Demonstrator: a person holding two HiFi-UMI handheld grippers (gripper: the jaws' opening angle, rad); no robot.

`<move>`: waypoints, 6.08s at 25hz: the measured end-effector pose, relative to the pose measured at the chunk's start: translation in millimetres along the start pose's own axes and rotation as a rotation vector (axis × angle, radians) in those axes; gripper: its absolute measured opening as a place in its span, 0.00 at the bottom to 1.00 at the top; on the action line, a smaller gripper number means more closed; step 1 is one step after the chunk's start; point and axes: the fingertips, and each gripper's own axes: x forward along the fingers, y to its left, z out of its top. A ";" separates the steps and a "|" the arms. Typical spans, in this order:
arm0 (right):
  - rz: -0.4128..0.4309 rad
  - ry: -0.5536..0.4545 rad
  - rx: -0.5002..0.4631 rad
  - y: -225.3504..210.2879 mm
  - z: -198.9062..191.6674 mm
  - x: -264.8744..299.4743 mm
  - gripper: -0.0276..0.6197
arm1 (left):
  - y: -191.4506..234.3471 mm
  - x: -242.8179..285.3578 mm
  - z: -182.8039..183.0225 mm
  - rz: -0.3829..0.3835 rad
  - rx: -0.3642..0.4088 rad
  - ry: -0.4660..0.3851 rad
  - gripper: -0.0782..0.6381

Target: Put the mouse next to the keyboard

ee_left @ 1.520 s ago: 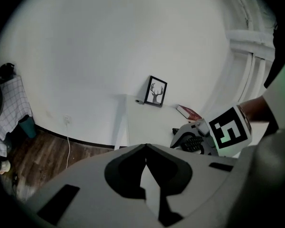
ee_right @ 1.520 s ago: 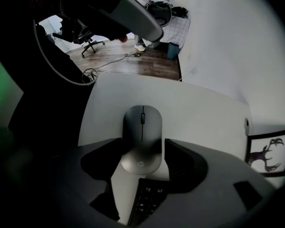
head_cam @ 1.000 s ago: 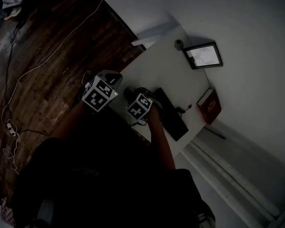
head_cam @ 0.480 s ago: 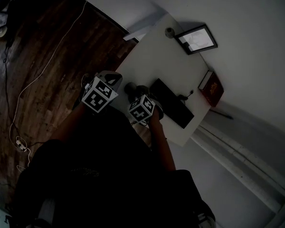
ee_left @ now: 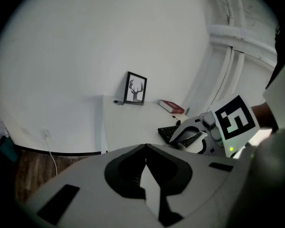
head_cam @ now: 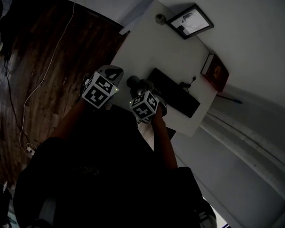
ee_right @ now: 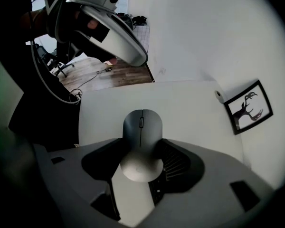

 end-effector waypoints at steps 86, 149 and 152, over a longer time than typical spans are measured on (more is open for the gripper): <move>-0.157 -0.377 1.246 -164.7 -499.0 -72.1 0.46 | -356.1 265.2 15.2 -0.210 0.404 0.424 0.11; -0.448 -0.619 0.628 -114.5 -341.3 -136.8 0.07 | -325.4 141.3 -53.5 0.019 0.068 0.160 0.12; -0.437 -0.633 0.522 -80.3 -334.2 -150.6 0.07 | -339.0 130.0 -66.8 0.047 0.075 0.108 0.11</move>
